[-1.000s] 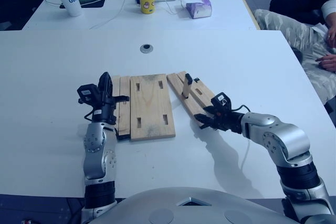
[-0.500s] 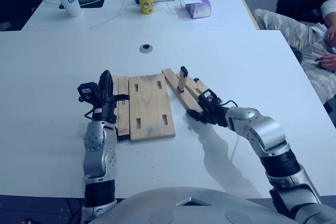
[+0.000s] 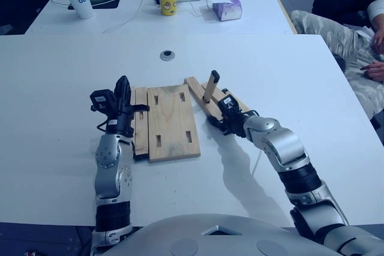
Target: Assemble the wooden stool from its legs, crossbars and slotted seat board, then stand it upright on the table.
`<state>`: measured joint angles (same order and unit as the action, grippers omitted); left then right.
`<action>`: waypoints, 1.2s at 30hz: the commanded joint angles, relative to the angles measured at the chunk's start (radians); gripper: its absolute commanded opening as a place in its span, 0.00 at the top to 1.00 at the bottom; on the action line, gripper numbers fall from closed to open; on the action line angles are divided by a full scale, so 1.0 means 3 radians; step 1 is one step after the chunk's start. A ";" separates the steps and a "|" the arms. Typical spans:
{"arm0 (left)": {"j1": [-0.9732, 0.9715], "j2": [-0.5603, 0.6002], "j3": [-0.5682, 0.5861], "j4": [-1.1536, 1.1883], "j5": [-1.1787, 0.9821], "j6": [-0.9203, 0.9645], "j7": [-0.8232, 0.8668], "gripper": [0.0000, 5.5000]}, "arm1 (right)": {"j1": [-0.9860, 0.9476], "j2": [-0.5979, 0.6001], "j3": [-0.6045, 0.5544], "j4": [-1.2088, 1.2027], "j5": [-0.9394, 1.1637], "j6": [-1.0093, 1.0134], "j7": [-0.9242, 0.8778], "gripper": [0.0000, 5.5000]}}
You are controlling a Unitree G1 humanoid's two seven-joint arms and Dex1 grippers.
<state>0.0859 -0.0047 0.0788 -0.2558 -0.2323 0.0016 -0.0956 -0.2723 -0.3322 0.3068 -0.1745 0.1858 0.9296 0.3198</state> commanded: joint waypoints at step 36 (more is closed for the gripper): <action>-0.0073 -0.0109 0.0282 -0.0503 -0.2793 0.1603 -0.0243 0.83 | -0.0145 0.0132 -0.0130 -0.0155 -0.0225 -0.1860 0.0648 0.62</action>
<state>0.0543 -0.0602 0.1317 -0.3900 -1.0051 0.4470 -0.1676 -0.2878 -0.2911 0.2835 -0.2246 0.1234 0.3984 0.5056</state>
